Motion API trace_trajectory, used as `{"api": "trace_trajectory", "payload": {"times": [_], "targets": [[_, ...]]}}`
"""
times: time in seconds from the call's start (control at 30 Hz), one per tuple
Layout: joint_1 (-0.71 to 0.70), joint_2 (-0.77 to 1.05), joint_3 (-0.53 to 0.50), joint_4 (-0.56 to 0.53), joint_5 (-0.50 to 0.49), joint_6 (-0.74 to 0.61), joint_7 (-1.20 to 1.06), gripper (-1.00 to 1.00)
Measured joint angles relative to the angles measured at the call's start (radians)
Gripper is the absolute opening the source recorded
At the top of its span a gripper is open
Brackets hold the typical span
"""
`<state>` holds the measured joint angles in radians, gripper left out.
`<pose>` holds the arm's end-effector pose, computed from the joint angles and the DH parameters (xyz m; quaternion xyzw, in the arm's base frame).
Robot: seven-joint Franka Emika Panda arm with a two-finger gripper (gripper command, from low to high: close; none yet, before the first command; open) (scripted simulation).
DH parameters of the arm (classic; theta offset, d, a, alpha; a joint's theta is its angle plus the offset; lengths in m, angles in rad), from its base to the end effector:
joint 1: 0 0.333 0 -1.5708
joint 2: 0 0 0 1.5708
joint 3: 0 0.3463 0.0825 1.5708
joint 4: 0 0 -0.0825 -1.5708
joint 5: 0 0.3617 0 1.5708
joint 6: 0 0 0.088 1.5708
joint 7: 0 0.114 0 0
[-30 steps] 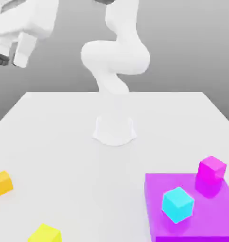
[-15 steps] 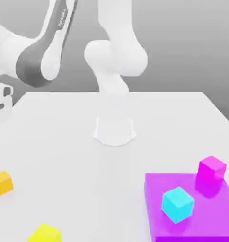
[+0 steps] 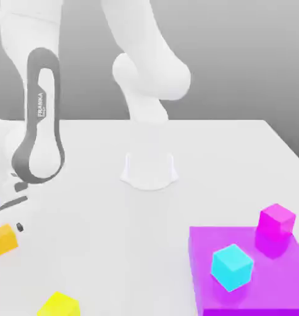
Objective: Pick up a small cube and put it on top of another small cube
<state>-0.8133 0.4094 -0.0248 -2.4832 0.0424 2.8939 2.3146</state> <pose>0.3126 -0.3520 0.1738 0.0251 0.9997 -0.0004 0.0008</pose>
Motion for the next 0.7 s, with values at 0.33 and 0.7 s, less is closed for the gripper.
{"api": "trace_trajectory", "payload": {"times": [0.33,0.7], "targets": [[0.032,-0.181,0.009,-0.030,-0.024,-0.148,0.023,-1.00],[0.443,-0.349,0.318,0.024,-0.050,-0.356,0.099,-1.00]]}}
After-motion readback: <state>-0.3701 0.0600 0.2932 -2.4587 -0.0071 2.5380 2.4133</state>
